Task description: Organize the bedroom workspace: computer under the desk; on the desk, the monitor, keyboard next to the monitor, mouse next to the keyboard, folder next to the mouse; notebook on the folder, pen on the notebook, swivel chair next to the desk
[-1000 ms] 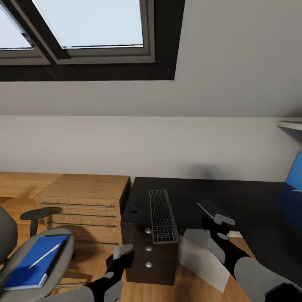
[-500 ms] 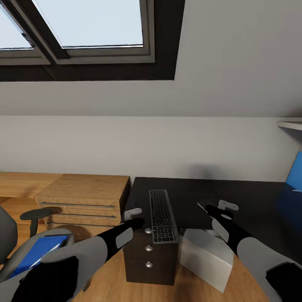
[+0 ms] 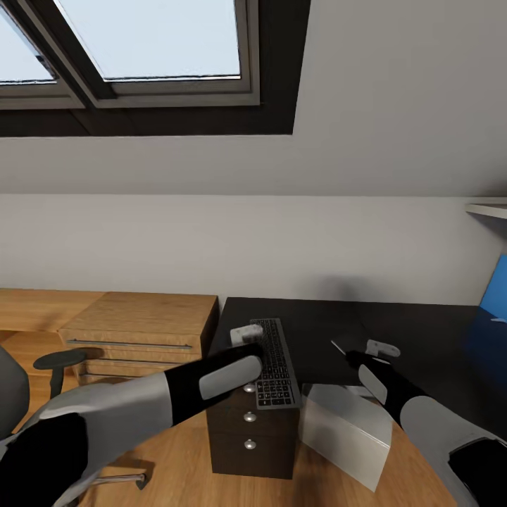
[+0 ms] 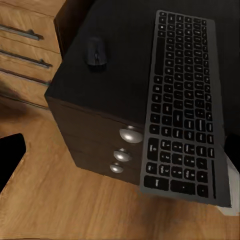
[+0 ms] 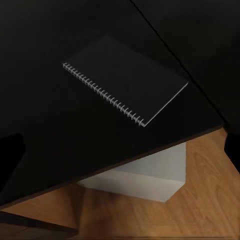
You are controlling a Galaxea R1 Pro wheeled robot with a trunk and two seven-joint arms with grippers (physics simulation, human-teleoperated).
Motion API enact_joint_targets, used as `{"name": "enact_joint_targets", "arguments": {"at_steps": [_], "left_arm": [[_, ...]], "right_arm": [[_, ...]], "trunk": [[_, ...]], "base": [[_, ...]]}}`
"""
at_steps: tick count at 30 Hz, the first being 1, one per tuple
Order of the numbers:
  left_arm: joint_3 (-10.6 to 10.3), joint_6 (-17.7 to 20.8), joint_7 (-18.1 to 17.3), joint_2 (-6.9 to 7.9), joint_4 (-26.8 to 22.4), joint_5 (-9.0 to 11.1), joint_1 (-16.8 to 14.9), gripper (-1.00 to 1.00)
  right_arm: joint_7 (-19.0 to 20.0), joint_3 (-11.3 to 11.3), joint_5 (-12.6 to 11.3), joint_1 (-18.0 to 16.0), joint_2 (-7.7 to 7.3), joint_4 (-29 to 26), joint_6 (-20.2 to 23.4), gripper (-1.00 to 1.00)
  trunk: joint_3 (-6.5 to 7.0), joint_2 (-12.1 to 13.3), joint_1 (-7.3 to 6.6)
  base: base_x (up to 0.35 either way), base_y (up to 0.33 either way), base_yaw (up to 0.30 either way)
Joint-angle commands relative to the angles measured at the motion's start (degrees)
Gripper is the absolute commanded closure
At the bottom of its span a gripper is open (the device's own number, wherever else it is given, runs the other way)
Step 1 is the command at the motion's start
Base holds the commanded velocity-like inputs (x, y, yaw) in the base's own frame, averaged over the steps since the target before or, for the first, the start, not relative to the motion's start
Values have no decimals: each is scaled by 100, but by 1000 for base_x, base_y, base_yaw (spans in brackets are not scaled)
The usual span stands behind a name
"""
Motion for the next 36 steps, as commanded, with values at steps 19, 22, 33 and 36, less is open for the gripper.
{"name": "enact_joint_targets", "arguments": {"at_steps": [19, 22, 33, 36], "left_arm": [[-214, -8, -80, 345, -357, -114, -16, -100], [-468, -10, -166, 438, -308, -82, -16, -100], [-617, -7, -177, 439, -292, -36, -12, -100], [-615, -42, -173, 452, -292, 249, -13, -100]], "right_arm": [[-17, 82, -22, 14, -7, -18, -10, -100], [-18, 69, -27, 16, -4, -34, -11, -100], [-16, 62, -27, 16, -16, -23, -4, -100], [-16, 57, -27, 16, -25, -19, -5, -100]], "trunk": [[-9, -6, 1], [-9, -6, 1], [-9, -6, 1], [-9, -6, 1]], "base": [[112, 0, 0], [320, 0, 0], [325, 0, 0], [252, 0, 0]]}}
